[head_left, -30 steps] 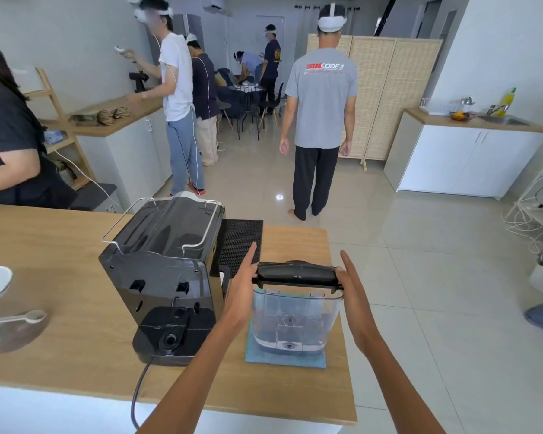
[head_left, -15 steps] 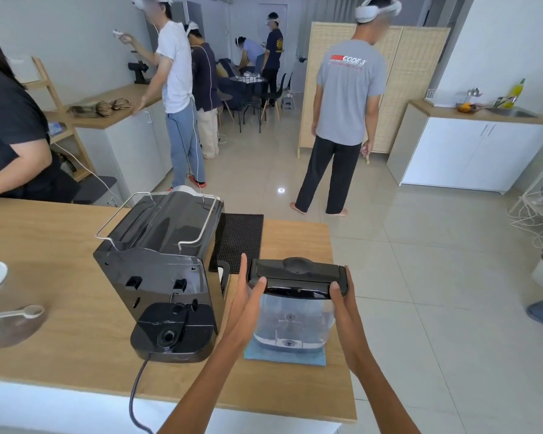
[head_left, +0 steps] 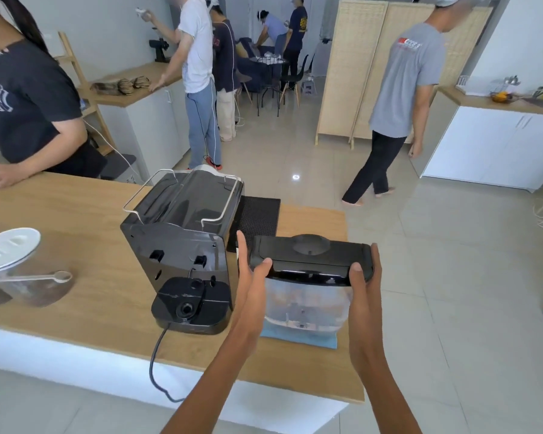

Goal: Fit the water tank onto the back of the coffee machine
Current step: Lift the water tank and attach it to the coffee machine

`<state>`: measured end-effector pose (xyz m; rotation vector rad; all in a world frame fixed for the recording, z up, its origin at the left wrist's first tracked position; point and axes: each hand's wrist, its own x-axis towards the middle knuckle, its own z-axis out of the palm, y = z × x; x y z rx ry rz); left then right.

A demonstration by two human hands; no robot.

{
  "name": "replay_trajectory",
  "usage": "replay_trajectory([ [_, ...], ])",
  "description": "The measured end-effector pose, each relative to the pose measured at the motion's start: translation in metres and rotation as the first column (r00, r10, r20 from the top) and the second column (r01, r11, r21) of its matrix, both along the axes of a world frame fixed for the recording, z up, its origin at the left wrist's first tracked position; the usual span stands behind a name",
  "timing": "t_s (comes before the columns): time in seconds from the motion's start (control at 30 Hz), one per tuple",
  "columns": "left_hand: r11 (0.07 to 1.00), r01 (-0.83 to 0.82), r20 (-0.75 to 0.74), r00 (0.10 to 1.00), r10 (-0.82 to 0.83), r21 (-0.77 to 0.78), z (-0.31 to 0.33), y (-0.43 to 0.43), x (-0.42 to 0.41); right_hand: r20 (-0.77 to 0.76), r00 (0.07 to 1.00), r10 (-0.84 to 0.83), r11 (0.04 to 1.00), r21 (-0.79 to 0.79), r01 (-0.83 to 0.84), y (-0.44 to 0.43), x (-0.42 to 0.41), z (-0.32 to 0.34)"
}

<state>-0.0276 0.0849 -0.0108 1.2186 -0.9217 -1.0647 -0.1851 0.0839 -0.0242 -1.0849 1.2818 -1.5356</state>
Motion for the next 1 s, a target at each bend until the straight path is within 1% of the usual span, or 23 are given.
replay_trajectory([
  [0.1, 0.999, -0.034, -0.018, 0.999, 0.034, -0.015, 0.014, 0.025, 0.010, 0.033, 0.999, 0.007, 1.000, -0.031, -0.006, 0.016, 0.013, 0.009],
  [0.23, 0.993, -0.095, -0.053, 0.994, 0.092, -0.068, 0.018, 0.052, 0.033, 0.032, 0.999, 0.017, 0.999, -0.051, -0.016, 0.031, 0.040, 0.014],
  [0.3, 0.990, -0.120, -0.053, 0.992, 0.117, -0.072, 0.015, 0.060, 0.049, 0.030, 0.999, 0.040, 0.998, -0.051, -0.038, 0.037, 0.057, 0.016],
  [0.37, 0.984, -0.141, -0.036, 0.990, 0.138, -0.110, 0.014, 0.064, 0.068, 0.032, 0.998, 0.048, 0.997, -0.057, -0.047, 0.040, 0.077, 0.016],
  [0.5, 0.974, -0.184, 0.036, 0.981, 0.190, -0.135, 0.012, 0.064, 0.110, 0.027, 0.997, 0.067, 0.998, -0.018, -0.066, 0.044, 0.123, 0.010],
  [0.6, 0.969, -0.184, 0.046, 0.980, 0.194, -0.165, 0.012, 0.057, 0.147, 0.011, 0.997, 0.071, 0.997, -0.003, -0.071, 0.043, 0.158, 0.010],
  [0.7, 0.973, -0.175, 0.030, 0.983, 0.181, -0.149, 0.005, 0.050, 0.182, -0.007, 0.997, 0.080, 0.997, -0.003, -0.080, 0.037, 0.189, 0.011],
  [0.83, 0.974, -0.177, 0.054, 0.981, 0.186, -0.138, -0.001, 0.041, 0.215, -0.023, 0.995, 0.096, 0.995, -0.001, -0.096, 0.029, 0.224, 0.006],
  [1.0, 0.980, -0.161, 0.088, 0.981, 0.172, -0.117, -0.007, 0.024, 0.239, -0.027, 0.998, 0.048, 0.999, 0.019, -0.048, 0.020, 0.251, 0.000],
])
